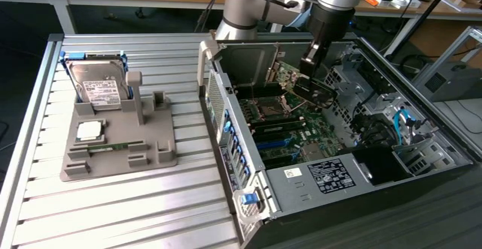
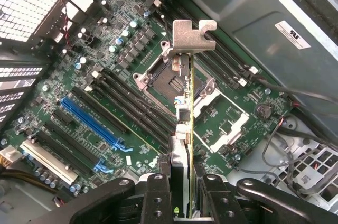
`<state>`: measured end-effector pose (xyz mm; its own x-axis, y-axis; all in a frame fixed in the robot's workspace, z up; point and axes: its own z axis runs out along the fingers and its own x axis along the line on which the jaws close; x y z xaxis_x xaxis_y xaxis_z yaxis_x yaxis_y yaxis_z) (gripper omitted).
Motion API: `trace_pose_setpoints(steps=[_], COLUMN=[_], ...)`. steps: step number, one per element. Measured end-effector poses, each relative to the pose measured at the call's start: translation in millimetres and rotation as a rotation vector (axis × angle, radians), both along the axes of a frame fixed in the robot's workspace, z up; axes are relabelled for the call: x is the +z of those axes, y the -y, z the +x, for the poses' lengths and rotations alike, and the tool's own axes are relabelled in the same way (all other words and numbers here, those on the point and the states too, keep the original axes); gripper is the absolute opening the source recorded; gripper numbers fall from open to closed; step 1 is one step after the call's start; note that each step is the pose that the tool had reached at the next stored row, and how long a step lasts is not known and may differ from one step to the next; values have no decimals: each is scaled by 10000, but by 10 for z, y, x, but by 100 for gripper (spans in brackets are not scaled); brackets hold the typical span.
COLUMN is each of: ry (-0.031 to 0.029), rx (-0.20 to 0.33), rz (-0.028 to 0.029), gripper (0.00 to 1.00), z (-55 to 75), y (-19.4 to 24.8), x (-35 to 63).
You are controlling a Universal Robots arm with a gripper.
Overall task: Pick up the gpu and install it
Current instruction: 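Insert the gpu into the slot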
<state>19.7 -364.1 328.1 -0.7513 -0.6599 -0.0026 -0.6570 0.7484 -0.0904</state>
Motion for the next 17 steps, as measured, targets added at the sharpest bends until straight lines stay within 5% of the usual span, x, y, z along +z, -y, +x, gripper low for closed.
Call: trace_pose_setpoints(steps=[17], ry=[0], rx=[611], rz=[1], gripper=[27], z=[0], y=[0], x=[0])
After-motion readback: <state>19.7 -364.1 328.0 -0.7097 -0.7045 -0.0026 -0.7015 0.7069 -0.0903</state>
